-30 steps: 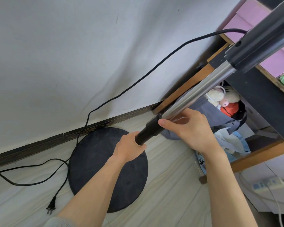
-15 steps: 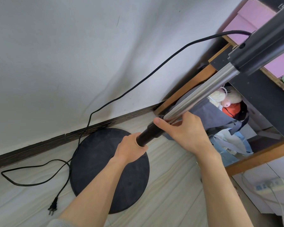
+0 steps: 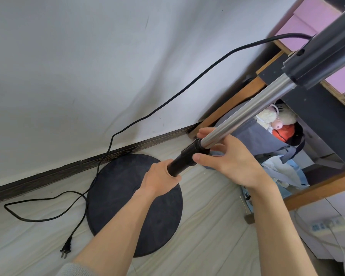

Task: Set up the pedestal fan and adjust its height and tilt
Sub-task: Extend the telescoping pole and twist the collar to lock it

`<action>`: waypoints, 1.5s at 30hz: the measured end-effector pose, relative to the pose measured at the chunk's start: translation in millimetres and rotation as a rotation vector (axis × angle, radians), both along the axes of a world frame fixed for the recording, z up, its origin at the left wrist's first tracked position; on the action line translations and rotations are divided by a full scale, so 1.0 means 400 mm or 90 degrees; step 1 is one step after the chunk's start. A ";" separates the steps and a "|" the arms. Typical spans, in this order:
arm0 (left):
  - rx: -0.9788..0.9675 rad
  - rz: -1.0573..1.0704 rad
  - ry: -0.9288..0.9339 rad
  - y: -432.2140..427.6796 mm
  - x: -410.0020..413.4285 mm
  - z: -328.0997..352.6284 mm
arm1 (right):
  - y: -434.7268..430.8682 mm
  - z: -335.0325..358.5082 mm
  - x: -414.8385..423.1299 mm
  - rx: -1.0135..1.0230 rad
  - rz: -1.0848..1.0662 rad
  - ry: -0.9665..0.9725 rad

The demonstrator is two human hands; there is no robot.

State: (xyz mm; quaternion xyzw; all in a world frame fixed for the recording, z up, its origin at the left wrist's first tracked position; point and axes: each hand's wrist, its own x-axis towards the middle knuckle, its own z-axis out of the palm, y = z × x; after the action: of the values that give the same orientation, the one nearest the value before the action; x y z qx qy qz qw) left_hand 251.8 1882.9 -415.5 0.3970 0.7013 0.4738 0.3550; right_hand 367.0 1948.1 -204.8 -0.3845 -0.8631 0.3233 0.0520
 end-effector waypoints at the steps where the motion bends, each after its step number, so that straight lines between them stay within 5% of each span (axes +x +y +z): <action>1: 0.001 -0.001 0.002 0.000 0.000 0.000 | 0.004 -0.004 0.005 -0.005 0.003 0.011; 7: -0.003 -0.002 0.001 -0.003 0.001 0.004 | -0.009 -0.036 -0.021 0.141 -0.063 -0.032; 11: -0.002 -0.001 0.002 -0.004 -0.003 0.006 | -0.003 -0.007 0.003 -0.018 -0.006 0.024; 18: -0.002 -0.010 -0.004 -0.003 0.001 0.007 | -0.019 -0.040 -0.022 0.153 -0.081 -0.025; 23: -0.005 -0.003 0.003 -0.003 -0.002 0.007 | 0.000 -0.015 0.013 -0.052 0.011 0.018; 30: -0.010 0.001 -0.006 -0.004 -0.002 0.011 | -0.011 -0.029 -0.013 0.140 -0.059 -0.019; 35: -0.007 -0.002 0.004 -0.005 -0.003 0.014 | -0.005 -0.012 0.009 -0.012 0.007 0.009; 42: -0.007 0.005 0.000 -0.004 0.002 0.007 | -0.020 -0.031 -0.019 0.202 -0.072 -0.009; 45: -0.005 0.003 0.001 -0.004 0.000 0.010 | -0.018 -0.017 -0.010 0.074 -0.022 -0.004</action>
State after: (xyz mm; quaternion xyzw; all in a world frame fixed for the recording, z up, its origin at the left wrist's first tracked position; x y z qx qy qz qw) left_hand 251.7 1881.4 -411.4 0.3941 0.7043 0.4720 0.3548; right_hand 363.0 1940.9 -211.6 -0.3967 -0.8738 0.2705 0.0772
